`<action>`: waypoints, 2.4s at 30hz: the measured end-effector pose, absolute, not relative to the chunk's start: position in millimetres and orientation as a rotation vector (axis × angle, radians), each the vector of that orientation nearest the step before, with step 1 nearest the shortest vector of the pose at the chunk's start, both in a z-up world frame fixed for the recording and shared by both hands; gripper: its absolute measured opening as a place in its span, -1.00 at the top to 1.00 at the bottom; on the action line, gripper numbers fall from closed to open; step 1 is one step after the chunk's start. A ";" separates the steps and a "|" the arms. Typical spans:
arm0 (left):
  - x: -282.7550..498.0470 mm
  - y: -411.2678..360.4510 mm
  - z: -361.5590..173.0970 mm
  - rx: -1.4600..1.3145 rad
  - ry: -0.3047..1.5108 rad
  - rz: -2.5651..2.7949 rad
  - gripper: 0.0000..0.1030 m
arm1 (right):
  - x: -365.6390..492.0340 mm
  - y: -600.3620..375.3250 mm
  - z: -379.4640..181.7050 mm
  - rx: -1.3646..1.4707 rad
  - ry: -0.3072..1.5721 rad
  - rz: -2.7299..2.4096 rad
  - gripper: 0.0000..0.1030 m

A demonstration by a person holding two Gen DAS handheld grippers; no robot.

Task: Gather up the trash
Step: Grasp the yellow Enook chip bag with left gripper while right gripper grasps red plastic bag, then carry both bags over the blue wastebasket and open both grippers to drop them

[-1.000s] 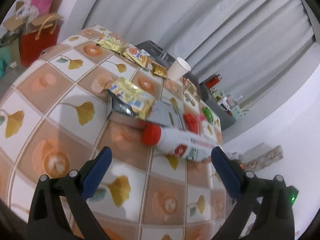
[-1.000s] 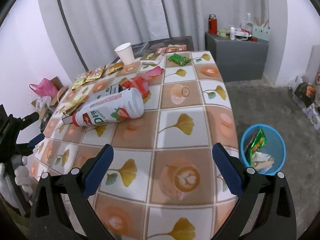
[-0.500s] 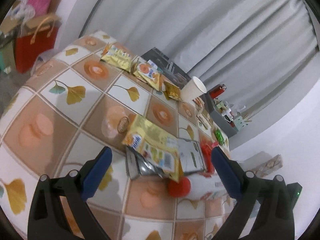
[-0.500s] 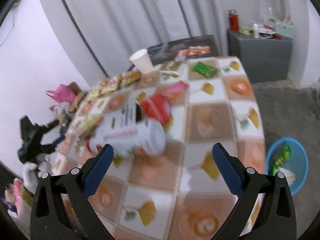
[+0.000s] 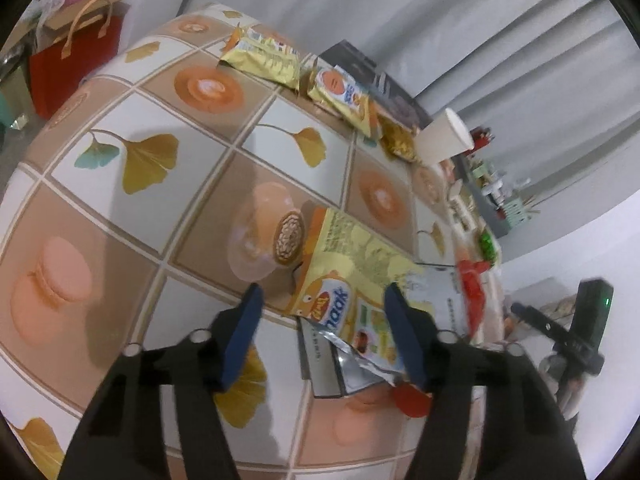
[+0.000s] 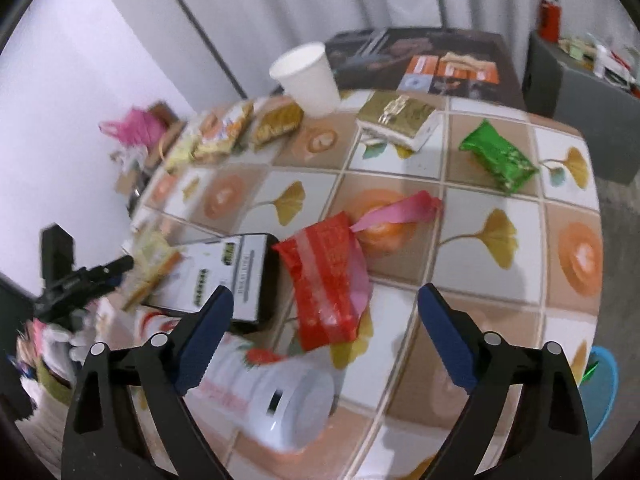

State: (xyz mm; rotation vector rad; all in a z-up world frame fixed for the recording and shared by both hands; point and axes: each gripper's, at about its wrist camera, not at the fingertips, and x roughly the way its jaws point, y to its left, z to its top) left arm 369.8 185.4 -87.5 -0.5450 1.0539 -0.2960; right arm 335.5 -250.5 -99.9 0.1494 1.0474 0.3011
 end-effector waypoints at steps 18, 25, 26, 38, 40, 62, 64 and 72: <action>369.7 189.9 -83.5 -0.505 0.996 -0.260 0.76 | 360.2 -223.9 -140.2 -0.080 1.187 0.269 0.28; 365.4 196.9 -73.3 -0.553 0.940 -0.273 0.89 | 356.1 -232.3 -138.2 -0.036 1.180 0.260 0.63; 363.9 198.2 -69.9 -0.556 0.929 -0.272 0.89 | 355.6 -232.8 -137.2 -0.031 1.177 0.258 0.65; 332.6 204.7 -13.9 -0.569 0.782 -0.316 0.92 | 325.6 -255.2 -87.9 0.004 1.055 0.220 0.73; 324.6 201.7 -3.9 -0.567 0.762 -0.342 0.92 | 314.6 -259.4 -75.0 0.009 1.023 0.227 0.73; 256.5 14.3 66.0 -0.380 0.772 -0.833 0.92 | 116.2 -401.8 -15.1 0.270 0.838 0.002 0.72; 259.0 -20.6 65.9 -0.353 0.812 -0.901 0.92 | 97.9 -431.3 -21.2 0.347 0.835 -0.051 0.71; 250.6 -188.0 38.2 -0.164 0.981 -1.118 0.91 | 52.9 -521.9 -78.2 0.657 0.879 -0.161 0.67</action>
